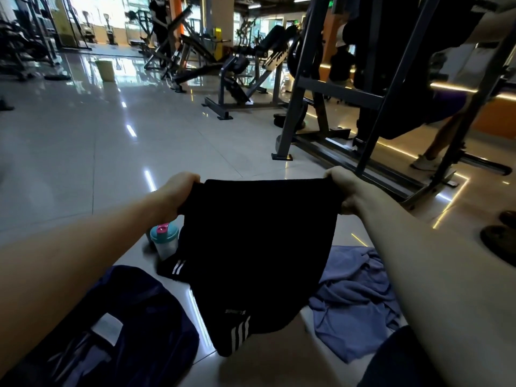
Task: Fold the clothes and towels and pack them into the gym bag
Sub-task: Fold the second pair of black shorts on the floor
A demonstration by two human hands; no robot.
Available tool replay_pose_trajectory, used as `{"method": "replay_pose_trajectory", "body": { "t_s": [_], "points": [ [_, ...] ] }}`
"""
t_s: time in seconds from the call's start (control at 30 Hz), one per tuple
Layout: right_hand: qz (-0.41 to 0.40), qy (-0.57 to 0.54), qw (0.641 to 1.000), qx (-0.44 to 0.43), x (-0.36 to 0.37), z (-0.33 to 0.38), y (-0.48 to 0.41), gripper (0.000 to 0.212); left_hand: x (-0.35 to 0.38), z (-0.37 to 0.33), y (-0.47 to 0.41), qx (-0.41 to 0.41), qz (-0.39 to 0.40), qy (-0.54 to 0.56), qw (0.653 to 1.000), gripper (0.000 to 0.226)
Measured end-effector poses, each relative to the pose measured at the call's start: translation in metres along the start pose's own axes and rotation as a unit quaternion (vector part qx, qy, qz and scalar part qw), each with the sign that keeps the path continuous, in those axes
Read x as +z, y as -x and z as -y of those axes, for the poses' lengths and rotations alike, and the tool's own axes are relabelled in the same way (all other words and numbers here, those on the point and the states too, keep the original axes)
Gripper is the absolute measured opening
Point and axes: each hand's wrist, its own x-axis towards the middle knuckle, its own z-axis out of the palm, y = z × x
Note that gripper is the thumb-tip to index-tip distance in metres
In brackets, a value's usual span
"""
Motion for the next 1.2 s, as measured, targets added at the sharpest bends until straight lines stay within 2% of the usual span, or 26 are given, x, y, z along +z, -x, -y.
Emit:
{"method": "replay_pose_trajectory", "body": {
  "t_s": [0.1, 0.2, 0.27, 0.33, 0.37, 0.4, 0.47, 0.5, 0.57, 0.7, 0.8, 1.0, 1.1, 1.2],
  "points": [
    [0.043, 0.023, 0.999, 0.017, -0.002, 0.0, -0.004, 0.021, 0.0, -0.001, 0.001, 0.019, -0.02, 0.019, 0.999, 0.025],
    [0.149, 0.033, 0.988, 0.014, -0.009, -0.002, -0.005, 0.043, -0.007, -0.001, 0.004, 0.032, -0.01, 0.017, 0.999, 0.026],
    [0.213, 0.023, 0.977, -0.011, -0.014, -0.003, -0.005, 0.044, -0.016, -0.001, 0.007, 0.033, 0.059, 0.003, 0.998, 0.037],
    [0.252, 0.0, 0.967, -0.038, -0.02, -0.004, -0.006, 0.04, -0.024, -0.003, 0.01, 0.044, 0.151, -0.027, 0.987, 0.074],
    [0.264, -0.006, 0.963, -0.055, -0.023, -0.004, -0.006, 0.04, -0.025, -0.005, 0.012, 0.057, 0.168, -0.043, 0.983, 0.081],
    [0.273, -0.009, 0.959, -0.073, -0.027, -0.005, -0.005, 0.04, -0.027, -0.006, 0.012, 0.07, 0.178, -0.057, 0.98, 0.073],
    [0.277, -0.002, 0.956, -0.1, -0.035, -0.006, -0.005, 0.043, -0.027, -0.008, 0.015, 0.08, 0.203, -0.082, 0.972, 0.032],
    [0.281, 0.001, 0.954, -0.107, -0.039, -0.007, -0.005, 0.043, -0.027, -0.009, 0.017, 0.077, 0.207, -0.097, 0.971, 0.02],
    [0.28, 0.006, 0.953, -0.113, -0.041, -0.008, -0.004, 0.038, -0.029, -0.008, 0.017, 0.071, 0.212, -0.131, 0.966, 0.011],
    [0.211, 0.037, 0.971, -0.101, -0.038, -0.015, -0.008, 0.037, -0.024, -0.008, 0.016, 0.083, 0.174, -0.17, 0.966, 0.035],
    [0.155, 0.014, 0.983, -0.093, -0.042, -0.02, -0.017, 0.034, -0.019, -0.005, 0.012, 0.093, 0.174, -0.192, 0.961, 0.05],
    [0.124, 0.038, 0.987, -0.09, -0.044, -0.02, -0.017, 0.036, -0.013, -0.004, 0.011, 0.122, 0.175, -0.197, 0.957, 0.034],
    [0.137, 0.04, 0.981, -0.13, -0.04, -0.009, -0.012, 0.035, -0.016, -0.008, 0.006, 0.105, 0.18, -0.122, 0.97, 0.027],
    [0.147, 0.025, 0.972, -0.179, -0.034, 0.005, -0.001, 0.032, -0.019, -0.013, 0.004, 0.104, 0.153, -0.023, 0.983, 0.032]
  ]
}}
